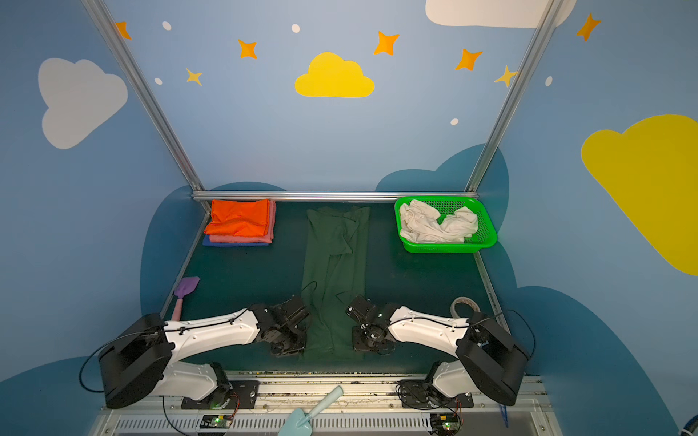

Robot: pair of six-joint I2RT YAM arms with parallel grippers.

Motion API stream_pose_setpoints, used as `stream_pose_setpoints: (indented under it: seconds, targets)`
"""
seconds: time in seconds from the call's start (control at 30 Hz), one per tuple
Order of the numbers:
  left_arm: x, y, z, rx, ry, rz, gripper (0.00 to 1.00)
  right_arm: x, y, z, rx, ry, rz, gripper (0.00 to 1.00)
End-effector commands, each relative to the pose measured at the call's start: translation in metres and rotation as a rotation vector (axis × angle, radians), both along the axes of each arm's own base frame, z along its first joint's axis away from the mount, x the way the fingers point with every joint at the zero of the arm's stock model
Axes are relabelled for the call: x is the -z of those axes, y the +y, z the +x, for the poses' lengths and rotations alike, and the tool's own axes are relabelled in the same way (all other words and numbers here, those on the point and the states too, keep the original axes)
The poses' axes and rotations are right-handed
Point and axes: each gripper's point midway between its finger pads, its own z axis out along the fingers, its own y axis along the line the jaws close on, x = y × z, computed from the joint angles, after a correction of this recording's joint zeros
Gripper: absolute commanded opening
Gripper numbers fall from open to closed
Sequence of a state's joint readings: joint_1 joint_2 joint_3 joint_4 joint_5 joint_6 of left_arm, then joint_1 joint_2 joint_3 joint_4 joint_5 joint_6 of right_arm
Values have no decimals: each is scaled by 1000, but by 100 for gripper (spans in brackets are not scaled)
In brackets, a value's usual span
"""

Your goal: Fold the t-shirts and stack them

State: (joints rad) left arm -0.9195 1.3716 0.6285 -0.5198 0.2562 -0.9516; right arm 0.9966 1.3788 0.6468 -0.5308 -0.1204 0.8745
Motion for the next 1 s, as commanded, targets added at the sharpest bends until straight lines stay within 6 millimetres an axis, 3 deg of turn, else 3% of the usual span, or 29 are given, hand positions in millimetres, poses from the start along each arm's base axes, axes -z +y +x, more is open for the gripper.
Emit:
stream_pose_setpoints:
  seconds: [0.0, 0.1, 0.4, 0.67, 0.97]
  targets:
    - [6, 20, -13, -25, 23, 59, 5, 15, -25, -22, 9, 75, -88, 8]
    - [2, 22, -12, -38, 4, 41, 5, 13, -27, -25, 23, 75, -84, 0]
    - [-28, 8, 0, -28, -64, -36, 5, -23, -21, -11, 30, -20, -26, 0]
    - [-68, 9, 48, -77, -200, 14, 5, -74, -22, 27, 77, -168, 31, 0]
    - [-99, 13, 125, -115, -263, -12, 5, -100, -18, 94, 95, -222, 67, 0]
